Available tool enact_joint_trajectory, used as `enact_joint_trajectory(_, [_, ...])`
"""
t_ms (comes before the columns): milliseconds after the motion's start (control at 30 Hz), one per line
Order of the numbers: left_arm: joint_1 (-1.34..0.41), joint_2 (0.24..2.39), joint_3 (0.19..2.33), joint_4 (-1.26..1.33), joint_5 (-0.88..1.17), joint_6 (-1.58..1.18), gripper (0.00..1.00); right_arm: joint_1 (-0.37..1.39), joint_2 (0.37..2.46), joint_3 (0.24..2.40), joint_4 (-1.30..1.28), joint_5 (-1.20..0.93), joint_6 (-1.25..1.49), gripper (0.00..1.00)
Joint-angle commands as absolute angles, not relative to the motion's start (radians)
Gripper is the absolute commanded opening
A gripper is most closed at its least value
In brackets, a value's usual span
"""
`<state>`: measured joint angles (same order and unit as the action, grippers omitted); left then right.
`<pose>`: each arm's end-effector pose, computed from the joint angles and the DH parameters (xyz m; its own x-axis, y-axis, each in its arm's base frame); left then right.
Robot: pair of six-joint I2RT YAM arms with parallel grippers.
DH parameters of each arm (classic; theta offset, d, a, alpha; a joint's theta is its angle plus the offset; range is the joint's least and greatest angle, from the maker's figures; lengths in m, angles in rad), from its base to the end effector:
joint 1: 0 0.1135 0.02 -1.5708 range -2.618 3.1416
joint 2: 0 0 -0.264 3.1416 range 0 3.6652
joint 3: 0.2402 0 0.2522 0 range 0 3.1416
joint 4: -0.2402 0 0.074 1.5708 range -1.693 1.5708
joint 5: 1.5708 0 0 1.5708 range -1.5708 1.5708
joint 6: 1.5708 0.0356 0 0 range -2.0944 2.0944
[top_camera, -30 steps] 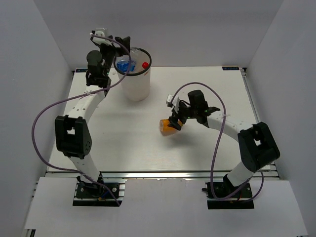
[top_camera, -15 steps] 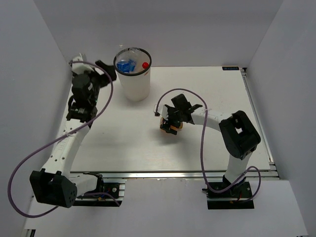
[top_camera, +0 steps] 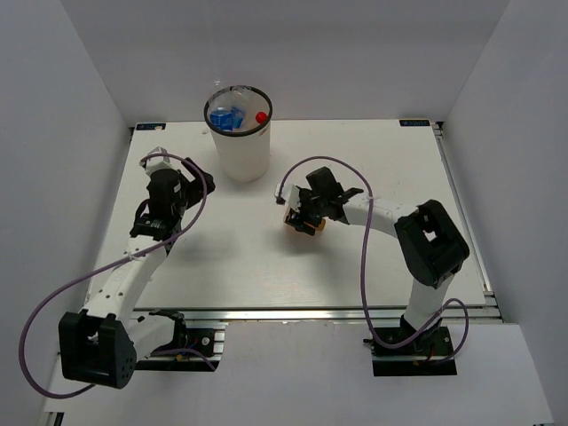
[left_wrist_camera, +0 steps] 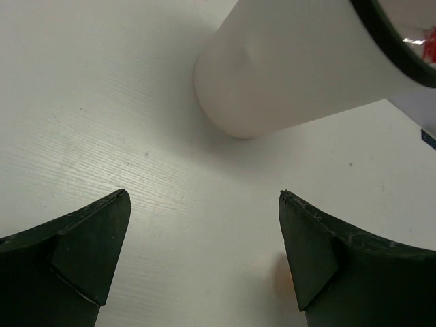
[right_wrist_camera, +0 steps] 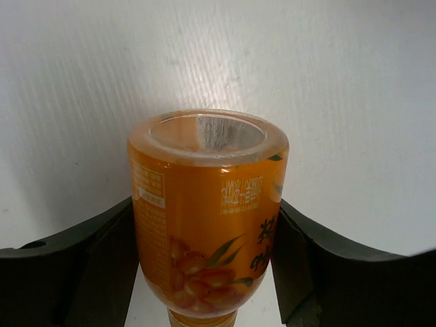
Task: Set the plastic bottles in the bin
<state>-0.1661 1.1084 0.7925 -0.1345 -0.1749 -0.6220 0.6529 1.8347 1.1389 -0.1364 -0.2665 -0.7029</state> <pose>0.2494 -0.0355 0.2832 -0.3538 -0.5225 -0.7758 -0.2434 0.8523 -0.4630 0.3027 0.2433 0.1773 0.0218 -0.7684 -0.6395 -0.9343 0.2121 -0.2866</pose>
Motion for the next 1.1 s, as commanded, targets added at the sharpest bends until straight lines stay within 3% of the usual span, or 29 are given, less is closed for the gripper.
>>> enact_joint_trajectory(0, [-0.169,1.043,0.795,-0.141,-0.202,-0.644,0.98,0.66,1.7,1.204,-0.011,-0.319,-0.631,0.43])
enact_joint_trajectory(133, [-0.169,1.034,0.788,-0.164,-0.262,-0.643,0.98,0.66,1.631,1.282,0.112,-0.324,-0.542,0.41])
enact_joint_trajectory(200, [-0.169,1.032,0.785,-0.179,-0.284,-0.641,0.98,0.661,1.606,1.319,0.228,-0.356,-0.494,0.46])
enact_joint_trajectory(333, [-0.169,1.026,0.746,-0.158,-0.281,-0.634,0.98,0.66,1.655,1.449,0.378,-0.408,-0.369,0.45])
enact_joint_trajectory(633, [-0.167,1.045,0.738,-0.166,-0.267,-0.629,0.98,0.66,2.122,2.067,0.566,-0.204,-0.081,0.53])
enact_joint_trajectory(733, [-0.169,1.031,0.73,-0.16,-0.274,-0.615,0.98,0.66,2.247,2.23,0.61,-0.178,-0.034,0.51])
enact_joint_trajectory(867, [-0.169,1.022,0.727,-0.169,-0.294,-0.612,0.98,0.661,2.348,2.292,0.797,-0.15,-0.006,0.54])
enact_joint_trajectory(1067, [-0.169,1.026,0.718,-0.167,-0.31,-0.601,0.98,0.66,2.467,2.365,0.853,-0.152,0.043,0.58])
